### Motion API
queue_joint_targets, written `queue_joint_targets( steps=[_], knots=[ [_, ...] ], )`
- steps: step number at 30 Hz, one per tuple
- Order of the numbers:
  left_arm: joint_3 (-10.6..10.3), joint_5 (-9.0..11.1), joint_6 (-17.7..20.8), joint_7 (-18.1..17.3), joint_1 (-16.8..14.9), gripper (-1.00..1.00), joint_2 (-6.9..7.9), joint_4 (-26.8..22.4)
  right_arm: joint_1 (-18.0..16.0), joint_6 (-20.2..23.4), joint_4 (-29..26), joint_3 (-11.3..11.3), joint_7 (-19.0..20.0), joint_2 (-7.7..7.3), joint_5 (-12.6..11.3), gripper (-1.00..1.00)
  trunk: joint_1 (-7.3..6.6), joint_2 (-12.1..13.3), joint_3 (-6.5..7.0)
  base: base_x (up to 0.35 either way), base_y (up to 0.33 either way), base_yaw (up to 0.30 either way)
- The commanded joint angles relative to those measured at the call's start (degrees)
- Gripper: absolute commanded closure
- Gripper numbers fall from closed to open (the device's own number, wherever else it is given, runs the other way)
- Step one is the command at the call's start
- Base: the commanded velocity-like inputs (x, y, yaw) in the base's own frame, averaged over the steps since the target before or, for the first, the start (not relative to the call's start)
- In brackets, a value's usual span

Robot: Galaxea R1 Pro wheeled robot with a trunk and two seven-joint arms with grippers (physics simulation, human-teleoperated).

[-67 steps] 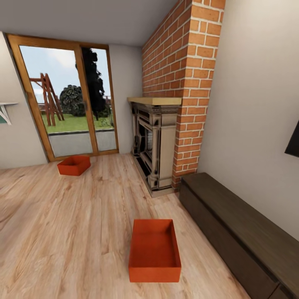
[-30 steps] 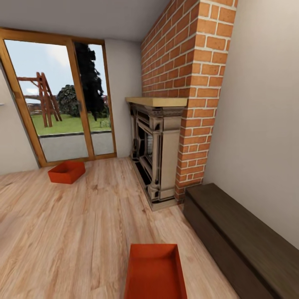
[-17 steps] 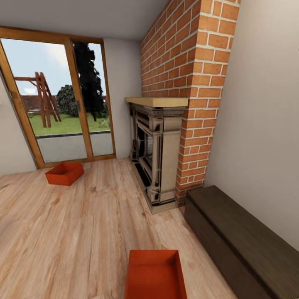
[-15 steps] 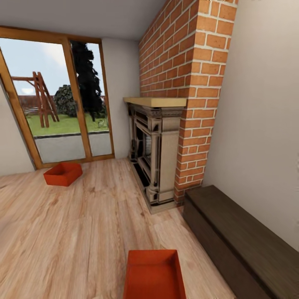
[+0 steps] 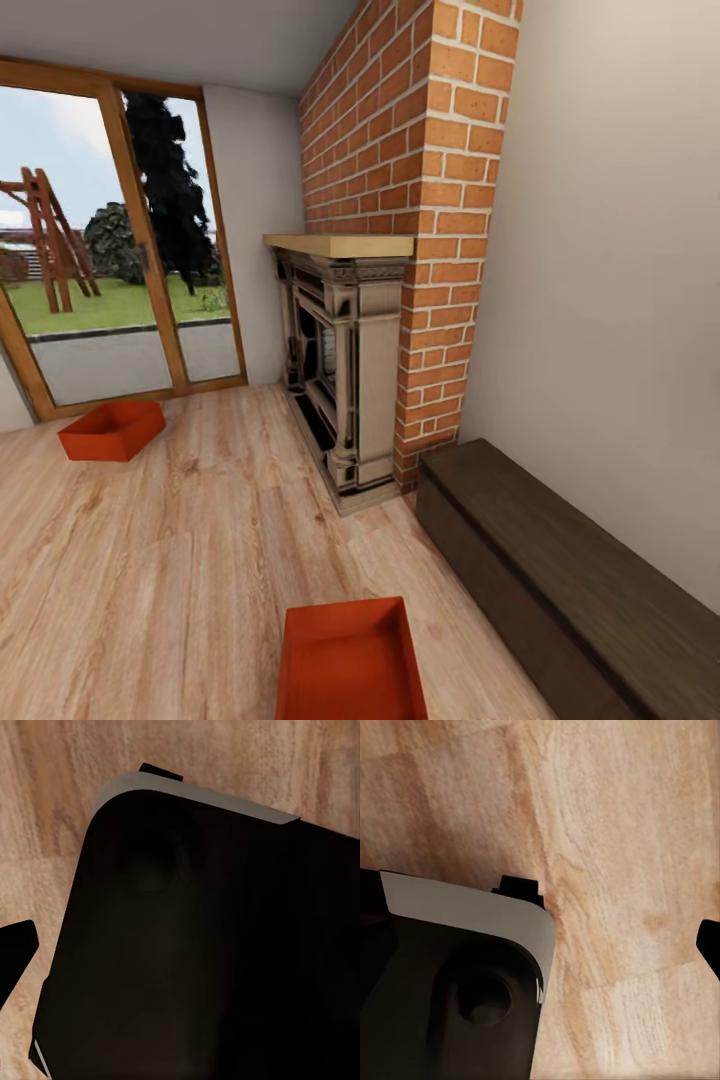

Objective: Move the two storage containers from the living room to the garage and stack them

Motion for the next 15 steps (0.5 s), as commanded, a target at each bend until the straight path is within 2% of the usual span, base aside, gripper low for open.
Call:
queue_joint_targets(
  steps=[1,7,15],
  knots=[
    [0.12,0.18,-0.1,0.01,0.01,-1.0,-0.01,-0.05,-0.08,-0.32,0.17,0.48,0.08,0.01,-0.49,-1.0,0.0,-0.03,-0.05,0.0,0.0,-0.041],
    [0.61,0.37,-0.22,-0.38,0.01,-1.0,-0.27,-0.12,0.13,-0.26,0.35,0.66,0.17,-0.88,0.28,-1.0,0.0,-0.03,-0.05,0.0,0.0,-0.005],
    [0.62,0.36,-0.28,-0.09,0.01,-1.0,-0.02,-0.14,0.09,-0.39,0.26,0.66,0.17,1.52,0.37,-1.0,0.0,-0.03,-0.05,0.0,0.0,0.0]
  ],
)
